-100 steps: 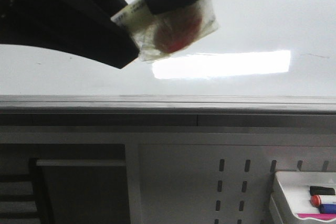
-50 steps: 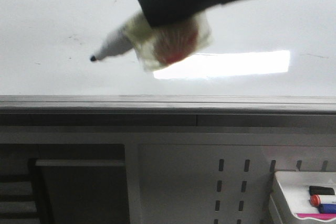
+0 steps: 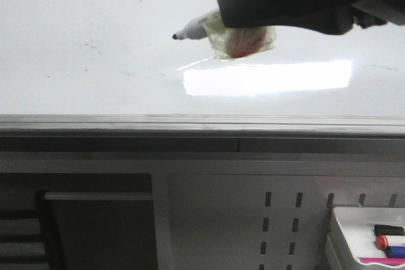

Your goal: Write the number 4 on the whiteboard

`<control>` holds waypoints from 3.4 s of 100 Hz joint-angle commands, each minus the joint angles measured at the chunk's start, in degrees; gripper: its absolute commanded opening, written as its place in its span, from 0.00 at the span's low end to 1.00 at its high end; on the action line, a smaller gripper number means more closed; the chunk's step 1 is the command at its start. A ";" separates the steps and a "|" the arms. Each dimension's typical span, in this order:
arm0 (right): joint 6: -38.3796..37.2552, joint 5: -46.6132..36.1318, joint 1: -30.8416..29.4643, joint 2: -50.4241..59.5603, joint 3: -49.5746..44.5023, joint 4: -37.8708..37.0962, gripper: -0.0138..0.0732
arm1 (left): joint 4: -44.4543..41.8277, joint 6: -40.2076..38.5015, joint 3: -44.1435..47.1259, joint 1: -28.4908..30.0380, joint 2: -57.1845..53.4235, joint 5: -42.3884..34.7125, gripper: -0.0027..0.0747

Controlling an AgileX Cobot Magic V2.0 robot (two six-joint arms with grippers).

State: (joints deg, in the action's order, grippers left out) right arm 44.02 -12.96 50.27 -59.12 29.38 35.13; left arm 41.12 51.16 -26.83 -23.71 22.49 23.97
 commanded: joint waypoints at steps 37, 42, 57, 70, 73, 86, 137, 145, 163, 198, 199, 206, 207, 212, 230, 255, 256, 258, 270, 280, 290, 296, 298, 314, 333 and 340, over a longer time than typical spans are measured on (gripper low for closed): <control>0.21 -1.61 -11.29 -8.66 12.23 0.22 0.09 | 5.38 -1.45 1.01 1.81 -2.19 -3.37 0.01; 0.21 -1.89 -11.31 -9.50 12.76 0.22 0.09 | 5.38 -1.45 1.01 1.81 -2.19 -3.37 0.01; 0.21 -3.75 -11.42 -11.66 13.77 0.22 0.09 | 5.38 -1.45 1.01 1.81 -2.19 -3.37 0.01; 0.21 -4.97 -11.42 -13.50 14.79 0.22 0.09 | 5.38 -1.45 1.01 1.81 -2.19 -3.37 0.01; 0.21 -5.63 -11.42 -13.98 14.91 0.22 0.09 | 5.38 -1.45 1.01 1.81 -2.19 -3.37 0.01; 0.21 -9.03 -11.42 -15.02 15.12 0.22 0.09 | 5.38 -1.45 1.01 1.81 -2.19 -3.05 0.01; 0.21 -5.59 -17.18 -15.31 15.25 2.19 0.09 | 5.38 -1.45 1.01 1.81 -2.19 -2.59 0.01; 0.21 -4.45 -17.18 -15.41 15.25 2.19 0.09 | 5.38 -1.45 1.01 1.81 -2.19 -2.59 0.01; 0.21 -0.43 -17.18 -17.15 15.25 3.68 0.09 | 5.38 -1.45 1.01 1.81 -2.19 -2.59 0.01; 0.21 5.02 -10.70 -22.87 17.47 5.03 0.09 | 5.38 -1.45 1.01 1.81 -2.19 -2.59 0.01; 0.21 5.02 -10.58 -22.85 17.63 5.03 0.09 | 5.38 -1.45 1.01 1.81 -2.19 -2.59 0.01; 0.21 5.29 -10.05 -23.32 18.18 5.11 0.09 | 5.38 -1.45 1.01 1.81 -2.19 -2.59 0.01; 0.21 5.29 -10.05 -23.41 18.33 5.11 0.09 | 5.38 -1.45 1.01 1.81 -2.19 -2.59 0.01; 0.21 5.38 -10.05 -23.41 18.45 5.30 0.09 | 5.38 -1.45 1.01 1.81 -2.19 -2.59 0.01; 0.21 5.75 -11.57 -22.79 18.56 6.35 0.09 | 5.38 -1.45 1.01 1.81 -2.19 -2.59 0.01; 0.21 8.07 -15.53 -20.82 18.33 6.82 0.09 | 5.38 -1.45 1.01 1.81 -2.19 -2.59 0.01; 0.21 8.27 -15.64 -20.63 18.18 6.82 0.09 | 5.38 -1.45 1.01 1.81 -2.19 -2.59 0.01; 0.21 8.33 -16.06 -20.36 18.04 6.82 0.09 | 5.38 -1.45 1.01 1.81 -2.19 -2.59 0.01; 0.21 8.82 -18.60 -18.59 16.02 7.53 0.09 | 5.38 -1.45 1.01 1.81 -2.19 -2.59 0.01; 0.21 9.06 -20.94 -16.34 13.48 7.99 0.09 | 5.38 -1.45 1.01 1.81 -2.19 -2.59 0.01; 0.21 9.18 -23.48 -13.33 10.49 7.99 0.09 | 5.38 -1.45 1.01 1.81 -2.19 -2.59 0.01; 0.21 9.18 -25.38 -11.27 8.53 8.13 0.09 | 5.38 -1.45 1.01 1.81 -2.19 -2.59 0.01; 0.21 9.18 -25.82 -10.57 7.91 8.25 0.09 | 5.38 -1.45 1.01 1.81 -2.19 -2.59 0.01; 0.21 9.76 -30.50 -6.88 5.26 9.78 0.09 | 5.38 -1.45 1.01 1.81 -2.19 -2.59 0.01; 0.21 12.21 -31.74 -6.49 5.61 9.78 0.09 | 5.38 -1.45 1.01 1.81 -2.19 -2.59 0.01; 0.21 14.78 -31.74 -5.36 6.61 9.78 0.09 | 5.38 -1.45 1.01 1.81 -2.19 -2.59 0.01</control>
State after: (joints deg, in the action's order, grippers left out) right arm 43.97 3.27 19.70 -65.60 34.30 44.68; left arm 44.75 50.19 -24.31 -21.96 20.07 24.36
